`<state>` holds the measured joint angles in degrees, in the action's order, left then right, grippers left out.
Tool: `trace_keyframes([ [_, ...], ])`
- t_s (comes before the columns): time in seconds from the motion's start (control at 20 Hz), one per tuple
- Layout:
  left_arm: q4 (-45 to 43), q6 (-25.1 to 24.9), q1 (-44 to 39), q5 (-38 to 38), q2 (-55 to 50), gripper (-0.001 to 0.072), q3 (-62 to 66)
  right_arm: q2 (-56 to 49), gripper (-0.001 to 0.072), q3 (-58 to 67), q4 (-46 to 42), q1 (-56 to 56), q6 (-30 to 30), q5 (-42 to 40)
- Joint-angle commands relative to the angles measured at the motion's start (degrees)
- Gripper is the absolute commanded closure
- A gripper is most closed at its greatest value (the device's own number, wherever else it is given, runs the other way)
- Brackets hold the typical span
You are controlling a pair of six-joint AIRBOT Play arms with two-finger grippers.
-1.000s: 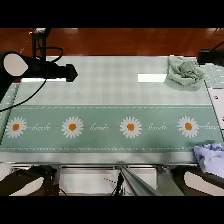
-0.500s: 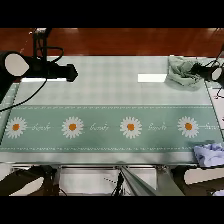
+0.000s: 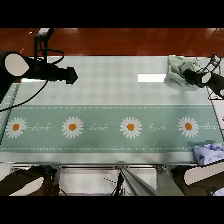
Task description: Fold the shirts.
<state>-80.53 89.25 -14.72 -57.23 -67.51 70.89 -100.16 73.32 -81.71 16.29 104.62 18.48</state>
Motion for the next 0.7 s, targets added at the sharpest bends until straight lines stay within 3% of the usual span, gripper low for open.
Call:
trace_keyframes([
  [0.0, 0.02, -0.02, 0.04, -0.44, 0.11, -0.0008, 2.23, 6.43, 0.0682, 0.07, 4.04, -0.04, -0.59, -1.25],
  [0.35, 5.22, -0.04, 0.04, -4.22, 3.28, -0.0008, 23.87, 40.26, 0.0682, 0.07, 4.7, -3.19, -11.17, -1.75],
  [0.65, 6.4, -0.02, 0.07, -12.79, 12.41, -0.0008, 34.77, 62.99, 0.0682, 0.07, 4.7, -13.79, -12.83, 0.68],
])
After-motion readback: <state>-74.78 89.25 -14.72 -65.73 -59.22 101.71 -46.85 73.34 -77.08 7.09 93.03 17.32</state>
